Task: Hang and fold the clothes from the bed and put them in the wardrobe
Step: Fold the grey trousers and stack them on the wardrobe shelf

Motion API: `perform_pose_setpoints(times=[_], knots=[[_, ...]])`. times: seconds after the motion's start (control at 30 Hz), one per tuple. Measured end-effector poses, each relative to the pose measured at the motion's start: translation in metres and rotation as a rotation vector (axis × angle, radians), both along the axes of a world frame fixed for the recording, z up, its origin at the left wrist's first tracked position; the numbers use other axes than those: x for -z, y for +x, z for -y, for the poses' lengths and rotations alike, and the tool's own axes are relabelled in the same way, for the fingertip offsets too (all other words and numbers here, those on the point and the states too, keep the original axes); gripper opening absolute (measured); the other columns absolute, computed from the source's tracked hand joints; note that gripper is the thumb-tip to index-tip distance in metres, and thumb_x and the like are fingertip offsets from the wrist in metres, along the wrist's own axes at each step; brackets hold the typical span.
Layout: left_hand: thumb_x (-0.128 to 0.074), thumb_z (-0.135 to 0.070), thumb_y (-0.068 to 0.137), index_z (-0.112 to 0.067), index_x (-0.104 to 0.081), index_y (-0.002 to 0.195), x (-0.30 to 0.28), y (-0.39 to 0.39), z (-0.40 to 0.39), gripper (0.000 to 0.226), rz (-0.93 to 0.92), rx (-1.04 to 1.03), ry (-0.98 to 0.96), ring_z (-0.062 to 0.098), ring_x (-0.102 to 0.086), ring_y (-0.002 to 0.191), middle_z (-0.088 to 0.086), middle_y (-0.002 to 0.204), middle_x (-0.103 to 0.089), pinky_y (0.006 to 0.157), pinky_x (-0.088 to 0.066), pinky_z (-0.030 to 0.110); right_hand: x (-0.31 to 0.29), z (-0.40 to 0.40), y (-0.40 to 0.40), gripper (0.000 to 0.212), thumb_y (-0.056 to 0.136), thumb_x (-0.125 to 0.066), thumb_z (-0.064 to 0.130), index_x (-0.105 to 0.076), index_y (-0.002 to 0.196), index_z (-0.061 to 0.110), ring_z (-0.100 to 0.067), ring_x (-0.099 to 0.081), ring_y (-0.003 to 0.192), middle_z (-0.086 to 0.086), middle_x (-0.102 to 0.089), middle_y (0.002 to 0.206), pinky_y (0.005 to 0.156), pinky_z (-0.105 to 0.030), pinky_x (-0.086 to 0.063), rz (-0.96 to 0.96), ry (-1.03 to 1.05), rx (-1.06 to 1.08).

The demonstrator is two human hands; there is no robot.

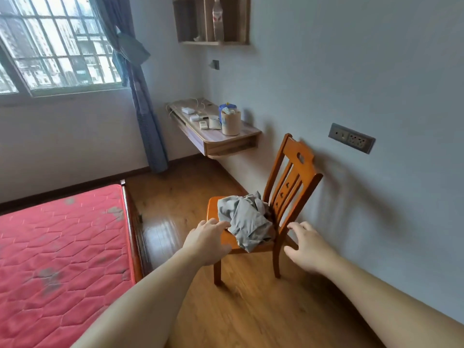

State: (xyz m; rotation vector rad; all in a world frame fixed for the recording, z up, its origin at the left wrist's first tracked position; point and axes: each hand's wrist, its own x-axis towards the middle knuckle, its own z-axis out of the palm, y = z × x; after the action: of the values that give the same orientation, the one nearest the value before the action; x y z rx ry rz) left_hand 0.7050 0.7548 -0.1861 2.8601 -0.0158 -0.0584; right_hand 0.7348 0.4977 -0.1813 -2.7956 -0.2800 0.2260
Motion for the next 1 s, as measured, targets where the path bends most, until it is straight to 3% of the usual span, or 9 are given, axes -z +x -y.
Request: perform_pose_setpoints(times=[0.2,0.37,0.53,0.63,0.7,0.8,0.87,0.93,1.0], knots=[[-0.059,-0.05,0.084,-0.04,-0.041,0.14,0.062,0.146,-0.011,0.06,-0.029,-0.067,-0.089,0.02,-0.045,0.129,-0.007,0.142,-0.049,0.091,-0.05,0.036,0.03,0.002,0.137,0.062,0.092,-0.056,0.044,-0.029,0.146,0.03,-0.019,-0.043,0.133,0.002,-0.029,0.153,0.097,-0.03,-0.047,-0.054,-0.038,0.006],[-0.058,-0.049,0.083,-0.039,-0.038,0.14,0.126,0.249,-0.022,0.061,-0.171,-0.137,-0.179,0.022,-0.048,0.127,-0.006,0.143,-0.051,0.091,-0.051,0.04,0.078,-0.02,0.255,0.058,0.091,-0.06,0.042,-0.038,0.142,0.026,-0.024,-0.049,0.126,-0.005,-0.038,0.147,0.094,-0.034,-0.049,-0.244,0.074,0.108],[-0.061,-0.047,0.083,-0.03,-0.03,0.147,0.197,0.317,-0.023,0.073,-0.317,-0.258,-0.328,0.022,-0.052,0.123,0.0,0.145,-0.048,0.082,-0.047,0.03,0.157,-0.049,0.348,0.06,0.09,-0.061,0.041,-0.039,0.142,0.019,-0.026,-0.051,0.122,-0.008,-0.047,0.142,0.083,-0.029,-0.045,-0.422,0.137,0.136],[-0.062,-0.041,0.084,-0.029,-0.032,0.146,0.248,0.352,-0.026,0.07,-0.428,-0.415,-0.53,0.01,-0.059,0.094,0.001,0.143,-0.048,0.058,-0.044,0.01,0.222,-0.068,0.396,0.062,0.09,-0.062,0.041,-0.039,0.143,0.019,-0.027,-0.051,0.124,-0.006,-0.047,0.143,0.084,-0.029,-0.042,-0.514,0.13,0.144],[-0.062,-0.039,0.086,-0.029,-0.034,0.144,0.282,0.373,-0.031,0.065,-0.464,-0.551,-0.657,0.003,-0.055,0.074,-0.001,0.14,-0.05,0.04,-0.038,0.007,0.266,-0.082,0.429,0.069,0.087,-0.065,0.043,-0.036,0.144,0.018,-0.028,-0.049,0.127,-0.006,-0.046,0.145,0.09,-0.032,-0.042,-0.568,0.124,0.152],[-0.06,-0.04,0.087,-0.03,-0.036,0.143,0.332,0.391,-0.037,0.062,-0.507,-0.672,-0.708,0.006,-0.054,0.075,-0.012,0.12,-0.058,0.048,-0.041,0.014,0.33,-0.1,0.468,0.1,0.077,-0.073,0.051,-0.018,0.151,0.013,-0.032,-0.037,0.137,-0.011,-0.033,0.154,0.109,-0.042,-0.037,-0.67,0.111,0.205],[-0.059,-0.04,0.088,-0.034,-0.036,0.142,0.356,0.395,-0.04,0.059,-0.559,-0.743,-0.739,0.004,-0.056,0.067,-0.018,0.101,-0.053,0.044,-0.044,0.015,0.366,-0.109,0.482,0.115,0.069,-0.077,0.057,-0.01,0.152,0.013,-0.035,-0.034,0.138,-0.013,-0.029,0.154,0.111,-0.049,-0.033,-0.727,0.058,0.255],[-0.059,-0.042,0.089,-0.035,-0.035,0.142,0.372,0.398,-0.044,0.059,-0.601,-0.809,-0.8,0.003,-0.056,0.074,-0.013,0.113,-0.05,0.047,-0.045,0.014,0.39,-0.114,0.485,0.109,0.069,-0.078,0.053,-0.014,0.15,0.015,-0.037,-0.041,0.132,-0.014,-0.038,0.148,0.109,-0.052,-0.034,-0.746,0.01,0.294],[-0.059,-0.044,0.089,-0.033,-0.034,0.144,0.38,0.403,-0.05,0.061,-0.616,-0.907,-0.901,0.011,-0.057,0.088,-0.005,0.124,-0.05,0.064,-0.05,0.023,0.403,-0.121,0.485,0.085,0.073,-0.076,0.043,-0.034,0.141,0.012,-0.036,-0.05,0.122,-0.013,-0.051,0.137,0.105,-0.048,-0.039,-0.752,-0.004,0.304]])
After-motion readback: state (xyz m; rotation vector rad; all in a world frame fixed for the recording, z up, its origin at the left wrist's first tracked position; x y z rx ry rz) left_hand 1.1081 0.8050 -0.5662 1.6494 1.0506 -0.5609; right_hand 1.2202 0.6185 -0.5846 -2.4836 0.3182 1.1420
